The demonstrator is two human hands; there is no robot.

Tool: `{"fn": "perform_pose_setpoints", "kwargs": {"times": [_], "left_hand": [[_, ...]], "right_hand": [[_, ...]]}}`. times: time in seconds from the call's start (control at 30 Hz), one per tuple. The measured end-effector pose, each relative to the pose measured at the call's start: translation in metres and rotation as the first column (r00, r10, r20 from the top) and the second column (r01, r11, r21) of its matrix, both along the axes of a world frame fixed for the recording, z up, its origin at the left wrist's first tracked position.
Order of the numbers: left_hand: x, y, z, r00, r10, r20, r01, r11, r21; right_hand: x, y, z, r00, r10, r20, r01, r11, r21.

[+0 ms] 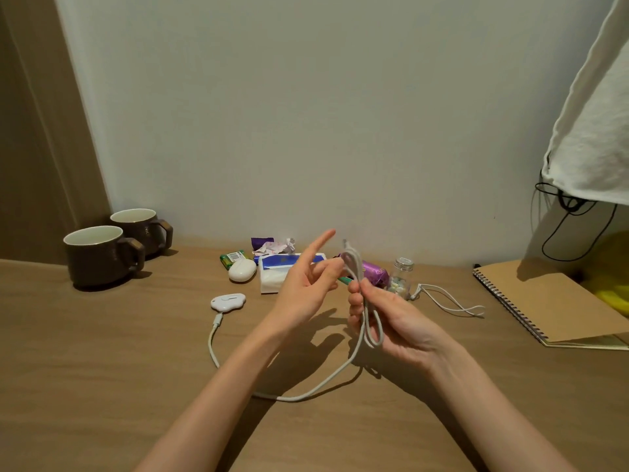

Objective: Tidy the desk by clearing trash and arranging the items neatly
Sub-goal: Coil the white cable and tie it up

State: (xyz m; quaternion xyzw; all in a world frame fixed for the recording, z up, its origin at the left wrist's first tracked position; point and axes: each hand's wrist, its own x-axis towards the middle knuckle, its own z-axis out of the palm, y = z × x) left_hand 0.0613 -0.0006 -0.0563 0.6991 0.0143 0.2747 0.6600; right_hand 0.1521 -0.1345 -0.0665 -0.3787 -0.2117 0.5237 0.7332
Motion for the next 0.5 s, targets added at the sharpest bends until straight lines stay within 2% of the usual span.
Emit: {"fn": "perform_pose_setpoints", "kwargs": {"times": [0.1,0.2,0.23,0.4,0.5], "left_hand": [[0.002,-0.004,-0.007,0.987,0.007,-0.16,0.014,0.991,0.132],[-0.003,-0.013,-0.013,0.916,-0.128,-0.38,0.249,0.924,0.289],[-0.005,-0.016,-0.014,0.899,-0.147,-0.413,0.299,0.895,0.331],[-0.006,-0.016,-0.013,0.932,-0.069,-0.356,0.27,0.788,0.554],[-0.007,-0.008,-0.014,0.943,0.011,-0.334,0.22,0.732,0.644]], "right_hand": [[0.009,-0.002,0.005,0.983,-0.182,-0.039,0.185,0.979,0.087],[0.019,-0.01,0.009,0.954,-0.284,-0.101,0.298,0.936,0.185],[0.021,-0.013,0.011,0.94,-0.327,-0.1,0.341,0.921,0.189],[0.027,-0.023,0.019,0.851,-0.525,0.029,0.509,0.836,0.206],[0.028,-0.026,0.016,0.752,-0.591,0.291,0.562,0.806,0.184]]}}
